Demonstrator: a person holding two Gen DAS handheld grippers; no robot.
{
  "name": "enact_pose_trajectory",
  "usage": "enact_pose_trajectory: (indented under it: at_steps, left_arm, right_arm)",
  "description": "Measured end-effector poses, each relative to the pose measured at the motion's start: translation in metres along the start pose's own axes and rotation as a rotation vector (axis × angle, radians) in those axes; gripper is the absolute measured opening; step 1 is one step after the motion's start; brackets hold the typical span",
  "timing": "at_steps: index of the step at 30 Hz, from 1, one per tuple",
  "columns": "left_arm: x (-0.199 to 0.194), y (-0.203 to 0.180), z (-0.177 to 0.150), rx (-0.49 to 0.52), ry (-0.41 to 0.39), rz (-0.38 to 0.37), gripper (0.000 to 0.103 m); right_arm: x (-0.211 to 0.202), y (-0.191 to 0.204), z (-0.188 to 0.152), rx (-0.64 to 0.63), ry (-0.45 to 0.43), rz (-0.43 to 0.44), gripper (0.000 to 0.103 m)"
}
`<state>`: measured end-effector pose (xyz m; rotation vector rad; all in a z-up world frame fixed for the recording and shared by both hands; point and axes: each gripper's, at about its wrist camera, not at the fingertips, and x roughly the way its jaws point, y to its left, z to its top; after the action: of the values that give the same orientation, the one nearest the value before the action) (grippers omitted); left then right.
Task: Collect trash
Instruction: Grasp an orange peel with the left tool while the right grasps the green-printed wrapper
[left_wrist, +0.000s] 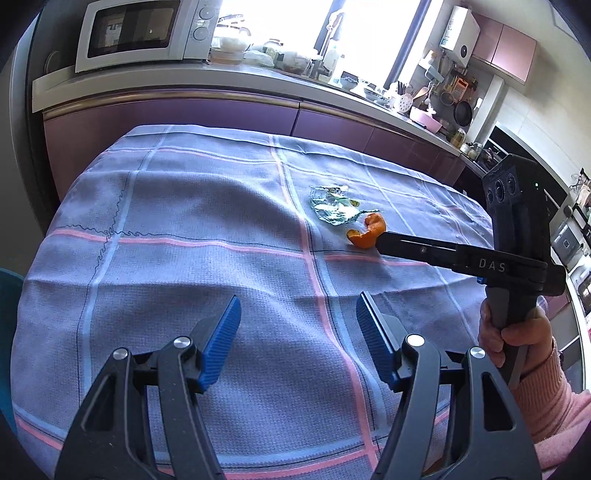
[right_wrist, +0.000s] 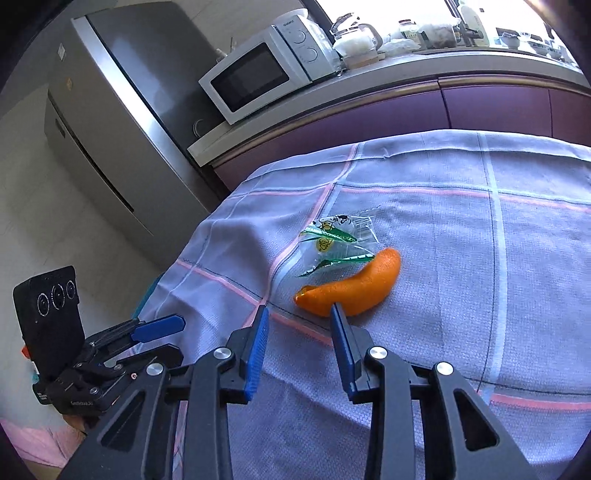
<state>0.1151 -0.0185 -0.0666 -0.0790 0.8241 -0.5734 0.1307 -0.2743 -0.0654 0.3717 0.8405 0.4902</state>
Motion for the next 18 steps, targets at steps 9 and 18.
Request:
enact_pose_trajectory:
  at_steps: [9,18]
  left_arm:
    - [0.032,-0.025,0.025,0.037,0.035,-0.064,0.061]
    - [0.084,-0.056,0.052,0.059,0.143,-0.086,0.055]
  right_arm:
    - [-0.014,-0.033,0.017,0.097,-0.073,-0.044,0.034]
    - [-0.008,-0.049,0.029,0.134,-0.075,-0.036,0.035]
